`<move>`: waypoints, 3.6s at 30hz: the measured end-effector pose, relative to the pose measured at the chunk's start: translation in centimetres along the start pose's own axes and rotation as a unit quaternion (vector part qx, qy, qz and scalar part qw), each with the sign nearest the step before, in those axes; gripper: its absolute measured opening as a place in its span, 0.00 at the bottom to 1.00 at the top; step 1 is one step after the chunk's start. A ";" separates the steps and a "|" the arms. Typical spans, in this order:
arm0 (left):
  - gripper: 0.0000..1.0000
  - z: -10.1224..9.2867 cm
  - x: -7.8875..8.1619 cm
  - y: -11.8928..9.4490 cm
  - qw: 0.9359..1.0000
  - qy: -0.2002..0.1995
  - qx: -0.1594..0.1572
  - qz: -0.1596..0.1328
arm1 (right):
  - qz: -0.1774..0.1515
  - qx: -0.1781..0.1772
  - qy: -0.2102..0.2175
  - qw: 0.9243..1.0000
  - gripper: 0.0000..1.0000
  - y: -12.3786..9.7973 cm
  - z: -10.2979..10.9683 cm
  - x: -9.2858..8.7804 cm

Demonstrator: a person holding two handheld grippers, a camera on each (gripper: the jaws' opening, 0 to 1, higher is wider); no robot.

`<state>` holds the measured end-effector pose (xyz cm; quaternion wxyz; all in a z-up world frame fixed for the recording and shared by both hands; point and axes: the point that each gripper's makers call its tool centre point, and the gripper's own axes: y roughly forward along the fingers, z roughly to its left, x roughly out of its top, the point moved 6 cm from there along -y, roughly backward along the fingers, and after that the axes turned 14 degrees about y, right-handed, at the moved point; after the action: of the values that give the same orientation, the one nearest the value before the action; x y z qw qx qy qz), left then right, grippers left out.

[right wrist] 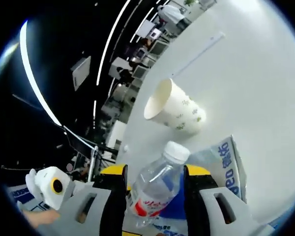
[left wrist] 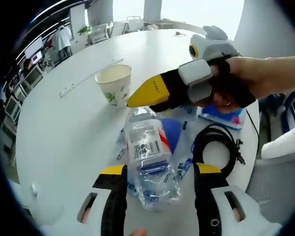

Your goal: Arrange the tabletop items into an orderly group along one side of the table until the central work area is clear of visible clutter.

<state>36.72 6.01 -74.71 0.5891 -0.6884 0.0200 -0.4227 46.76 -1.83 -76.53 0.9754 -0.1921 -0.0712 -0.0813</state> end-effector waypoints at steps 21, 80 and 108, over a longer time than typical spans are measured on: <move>0.49 0.2 0.0 2.3 0.998 -0.040 0.024 0.035 | -0.023 0.014 0.045 0.999 0.43 1.0 -0.4 0.2; 0.38 -4.6 3.2 -7.8 0.914 -0.070 -0.246 -0.314 | 0.050 0.313 -0.202 0.927 0.22 -8.1 14.8 -2.2; 0.38 0.9 2.5 -7.4 0.972 0.095 -0.014 -0.216 | 0.024 0.177 -0.508 0.843 0.22 -4.0 19.5 -4.9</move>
<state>35.37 7.66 -67.09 0.4696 -0.6410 -0.0675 -0.6034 39.14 2.67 -58.01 0.8218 -0.0319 -0.5650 0.0655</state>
